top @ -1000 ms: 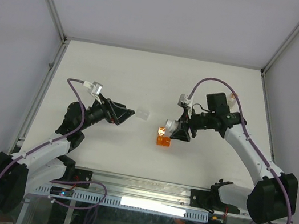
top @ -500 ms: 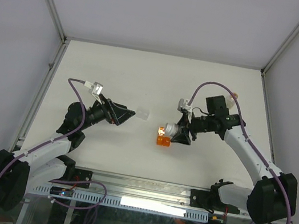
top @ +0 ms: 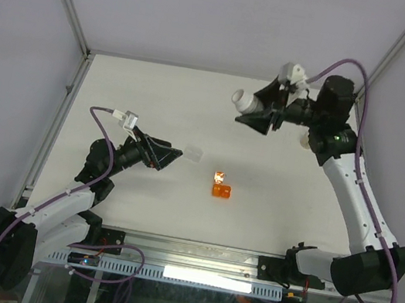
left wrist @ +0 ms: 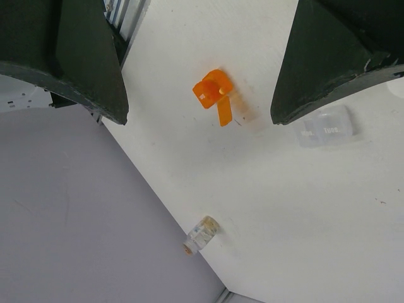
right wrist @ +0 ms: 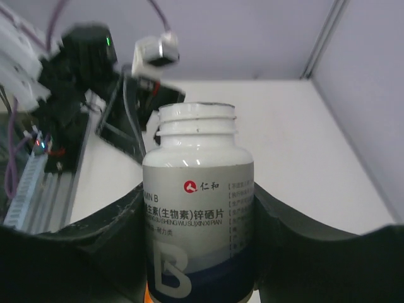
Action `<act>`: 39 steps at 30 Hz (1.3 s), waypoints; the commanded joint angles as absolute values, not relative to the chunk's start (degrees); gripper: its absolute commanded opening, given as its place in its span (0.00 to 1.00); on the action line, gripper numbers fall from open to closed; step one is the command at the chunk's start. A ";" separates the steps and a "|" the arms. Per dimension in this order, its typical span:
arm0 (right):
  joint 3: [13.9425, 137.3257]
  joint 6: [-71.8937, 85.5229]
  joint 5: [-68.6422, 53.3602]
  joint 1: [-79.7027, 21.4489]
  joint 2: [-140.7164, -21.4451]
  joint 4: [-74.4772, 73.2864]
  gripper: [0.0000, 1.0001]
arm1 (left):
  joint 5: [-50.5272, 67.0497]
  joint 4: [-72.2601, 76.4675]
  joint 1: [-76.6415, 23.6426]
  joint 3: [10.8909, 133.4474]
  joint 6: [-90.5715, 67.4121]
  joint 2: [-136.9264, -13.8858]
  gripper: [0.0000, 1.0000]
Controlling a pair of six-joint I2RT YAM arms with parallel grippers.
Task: Sort the pills into containers
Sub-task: Pour the pill into the pill container.
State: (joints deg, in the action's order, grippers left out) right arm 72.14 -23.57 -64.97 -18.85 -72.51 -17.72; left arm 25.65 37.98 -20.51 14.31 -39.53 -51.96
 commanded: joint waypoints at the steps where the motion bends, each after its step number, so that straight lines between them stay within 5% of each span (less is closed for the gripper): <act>1: 82.84 18.85 -72.78 -16.92 -73.73 15.52 0.00 | 25.66 39.73 -20.12 15.92 -38.30 -51.08 0.99; 5: 78.54 64.56 -69.88 -10.49 -74.67 73.31 0.00 | 25.49 39.37 -20.12 16.46 -38.37 -50.85 0.99; 7: 78.82 70.80 -67.46 -8.08 -74.64 82.00 0.00 | 25.49 38.63 -20.09 16.96 -37.96 -50.73 0.99; 14: 65.34 46.13 -74.89 -7.96 -68.71 57.46 0.00 | 24.08 34.42 -20.07 17.93 -35.24 -48.78 0.99; 16: 65.80 23.74 -78.80 -8.00 -66.72 28.97 0.00 | 23.03 33.31 -20.13 17.57 -34.27 -47.77 0.99; 18: 71.01 -15.58 -69.93 -11.08 -66.61 -22.11 0.00 | 22.04 32.20 -20.07 17.13 -33.34 -46.92 0.99; 20: 70.89 -37.18 -58.27 -17.06 -67.62 -37.26 0.00 | 21.23 31.51 -20.12 16.85 -32.66 -46.53 0.99; 39: 57.33 -50.03 -35.60 -29.24 -77.25 -43.68 0.00 | 20.26 30.09 -20.07 16.26 -30.43 -45.50 0.99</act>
State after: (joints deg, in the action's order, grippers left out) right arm 56.97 -47.75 -40.84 -27.83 -75.61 -44.12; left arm 21.08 28.38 -20.51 15.73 -32.38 -47.03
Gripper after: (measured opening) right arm 0.545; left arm 0.990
